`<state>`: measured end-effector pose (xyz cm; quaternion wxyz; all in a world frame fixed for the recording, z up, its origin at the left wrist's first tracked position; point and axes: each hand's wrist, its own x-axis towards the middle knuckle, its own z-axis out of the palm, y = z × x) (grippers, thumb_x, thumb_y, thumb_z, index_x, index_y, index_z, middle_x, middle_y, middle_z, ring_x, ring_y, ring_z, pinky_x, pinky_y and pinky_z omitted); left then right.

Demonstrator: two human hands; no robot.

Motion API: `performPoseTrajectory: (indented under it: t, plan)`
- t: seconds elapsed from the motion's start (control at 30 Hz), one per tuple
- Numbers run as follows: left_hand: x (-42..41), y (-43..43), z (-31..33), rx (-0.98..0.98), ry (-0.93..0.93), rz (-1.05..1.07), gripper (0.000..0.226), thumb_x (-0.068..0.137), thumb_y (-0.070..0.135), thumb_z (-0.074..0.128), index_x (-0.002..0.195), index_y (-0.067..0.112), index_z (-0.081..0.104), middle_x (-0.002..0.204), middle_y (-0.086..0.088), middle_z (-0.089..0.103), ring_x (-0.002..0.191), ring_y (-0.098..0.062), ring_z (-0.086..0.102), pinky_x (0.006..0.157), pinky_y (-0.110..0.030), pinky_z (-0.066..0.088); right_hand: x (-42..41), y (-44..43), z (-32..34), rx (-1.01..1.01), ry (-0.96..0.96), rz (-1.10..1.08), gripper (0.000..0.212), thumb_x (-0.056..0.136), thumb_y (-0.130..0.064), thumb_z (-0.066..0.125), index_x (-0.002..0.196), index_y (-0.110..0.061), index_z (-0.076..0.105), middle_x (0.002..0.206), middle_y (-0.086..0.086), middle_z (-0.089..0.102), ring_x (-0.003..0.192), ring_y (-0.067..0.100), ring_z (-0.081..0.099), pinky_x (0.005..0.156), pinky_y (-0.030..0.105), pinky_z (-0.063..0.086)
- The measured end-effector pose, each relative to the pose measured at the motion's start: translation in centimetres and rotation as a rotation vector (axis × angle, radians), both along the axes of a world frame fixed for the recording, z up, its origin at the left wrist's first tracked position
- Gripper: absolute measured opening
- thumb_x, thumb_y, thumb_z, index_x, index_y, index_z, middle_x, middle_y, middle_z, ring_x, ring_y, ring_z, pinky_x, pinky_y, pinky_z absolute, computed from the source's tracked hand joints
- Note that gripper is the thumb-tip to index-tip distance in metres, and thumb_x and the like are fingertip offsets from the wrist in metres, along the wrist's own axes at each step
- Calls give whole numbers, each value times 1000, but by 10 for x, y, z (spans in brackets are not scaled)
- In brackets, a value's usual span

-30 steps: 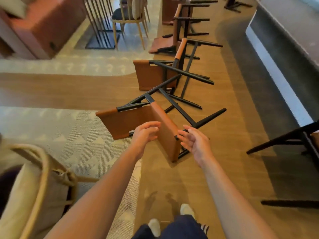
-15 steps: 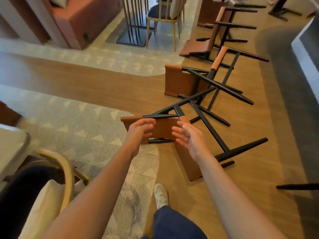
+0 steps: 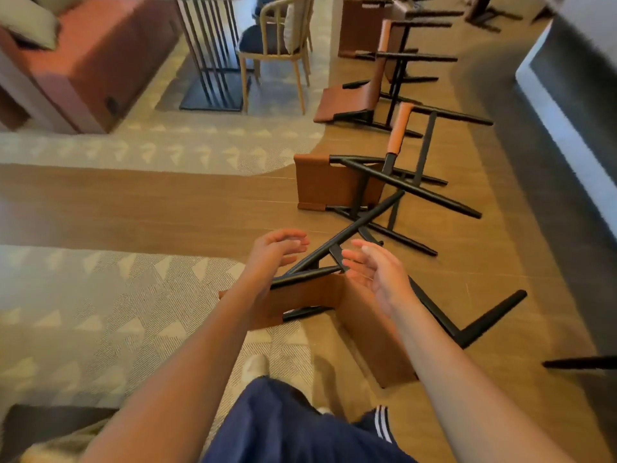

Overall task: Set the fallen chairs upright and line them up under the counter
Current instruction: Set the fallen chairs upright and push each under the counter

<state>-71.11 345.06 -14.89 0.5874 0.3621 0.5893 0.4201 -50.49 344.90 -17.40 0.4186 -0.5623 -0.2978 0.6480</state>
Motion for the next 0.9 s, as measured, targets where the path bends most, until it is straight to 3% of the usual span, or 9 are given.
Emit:
performPoseTrajectory:
  t: [0.37, 0.5, 0.9]
  plan:
    - [-31, 149, -14, -52, 96, -545, 21, 92, 7, 55, 95, 20, 71, 95, 1, 75, 99, -15, 68, 90, -33, 50, -49, 51, -14, -52, 8, -532, 24, 100, -24, 47, 110, -17, 67, 100, 7, 75, 96, 21, 70, 86, 39, 52]
    - [-28, 177, -8, -50, 107, -650, 19, 91, 8, 56, 96, 20, 71, 96, 2, 75, 99, -14, 68, 90, -32, 49, -59, 54, -16, -68, 29, -650, 26, 101, -25, 44, 110, -19, 68, 100, 4, 75, 93, 16, 71, 71, 30, 51]
    - [-5, 214, -7, -123, 141, -848, 19, 90, 7, 58, 106, 10, 67, 106, -8, 72, 105, -20, 65, 100, -41, 47, -60, 53, -23, -117, 39, -852, 25, 102, -26, 44, 111, -20, 67, 101, 2, 75, 96, 16, 71, 77, 32, 51]
